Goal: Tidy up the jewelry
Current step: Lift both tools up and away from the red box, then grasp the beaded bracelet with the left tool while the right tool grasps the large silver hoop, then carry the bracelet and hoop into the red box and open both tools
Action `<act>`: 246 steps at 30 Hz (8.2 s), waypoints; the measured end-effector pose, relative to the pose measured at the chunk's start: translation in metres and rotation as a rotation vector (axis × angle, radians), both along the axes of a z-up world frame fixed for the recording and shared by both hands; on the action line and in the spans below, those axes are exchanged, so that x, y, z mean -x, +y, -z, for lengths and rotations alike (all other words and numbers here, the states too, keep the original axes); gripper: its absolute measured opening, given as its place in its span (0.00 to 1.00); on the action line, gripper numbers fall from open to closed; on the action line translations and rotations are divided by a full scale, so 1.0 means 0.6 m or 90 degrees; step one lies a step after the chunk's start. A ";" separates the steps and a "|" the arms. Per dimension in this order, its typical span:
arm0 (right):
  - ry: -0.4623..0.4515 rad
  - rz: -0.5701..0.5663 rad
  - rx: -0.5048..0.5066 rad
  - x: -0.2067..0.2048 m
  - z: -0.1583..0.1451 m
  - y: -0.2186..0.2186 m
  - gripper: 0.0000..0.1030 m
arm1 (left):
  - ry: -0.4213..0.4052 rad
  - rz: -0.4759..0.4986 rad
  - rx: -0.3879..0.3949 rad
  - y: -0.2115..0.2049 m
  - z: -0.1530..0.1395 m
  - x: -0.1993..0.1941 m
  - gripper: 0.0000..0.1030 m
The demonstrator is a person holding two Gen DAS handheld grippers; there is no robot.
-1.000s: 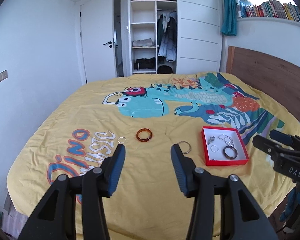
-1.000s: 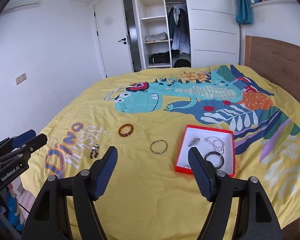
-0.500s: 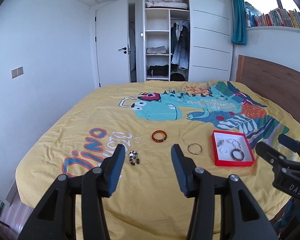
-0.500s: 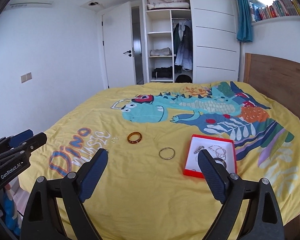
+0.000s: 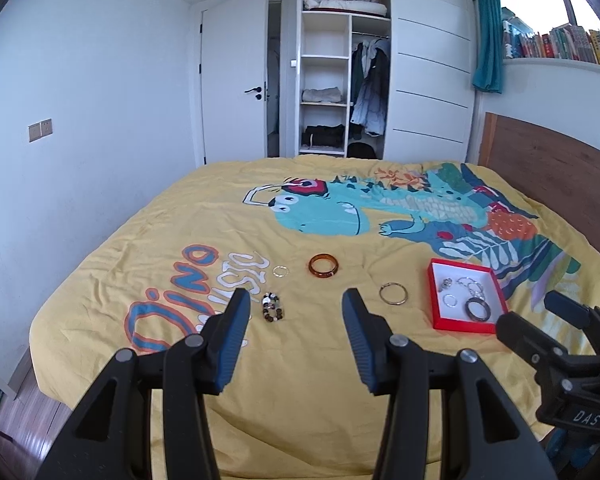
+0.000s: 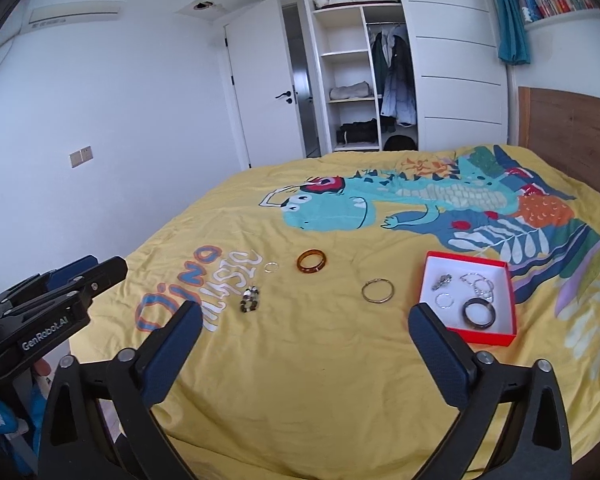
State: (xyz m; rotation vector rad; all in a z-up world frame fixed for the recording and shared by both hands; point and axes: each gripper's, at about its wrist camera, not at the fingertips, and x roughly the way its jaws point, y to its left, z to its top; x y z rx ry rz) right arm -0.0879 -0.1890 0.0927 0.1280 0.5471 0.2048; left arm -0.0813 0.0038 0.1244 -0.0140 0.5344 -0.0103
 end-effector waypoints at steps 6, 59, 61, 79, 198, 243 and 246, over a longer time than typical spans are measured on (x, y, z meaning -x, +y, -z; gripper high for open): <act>0.035 -0.032 0.007 -0.028 0.029 0.024 1.00 | 0.029 -0.003 0.032 0.025 0.025 -0.023 0.44; 0.188 -0.036 0.042 -0.161 0.190 0.041 0.99 | 0.200 0.005 -0.038 0.015 0.185 -0.168 0.45; 0.193 -0.033 0.035 -0.167 0.195 0.036 0.97 | 0.206 0.007 -0.040 0.013 0.192 -0.173 0.45; 0.241 -0.024 0.024 -0.276 0.265 -0.007 0.75 | 0.285 -0.027 -0.011 0.053 0.301 -0.301 0.45; 0.211 0.065 -0.168 -0.324 0.193 -0.345 0.03 | 0.222 0.303 0.017 -0.370 0.222 -0.387 0.10; 0.334 0.148 -0.090 -0.360 0.382 -0.477 0.24 | 0.311 0.327 -0.043 -0.541 0.413 -0.455 0.27; 0.317 0.150 -0.070 -0.350 0.358 -0.467 0.38 | 0.300 0.333 -0.036 -0.540 0.395 -0.449 0.28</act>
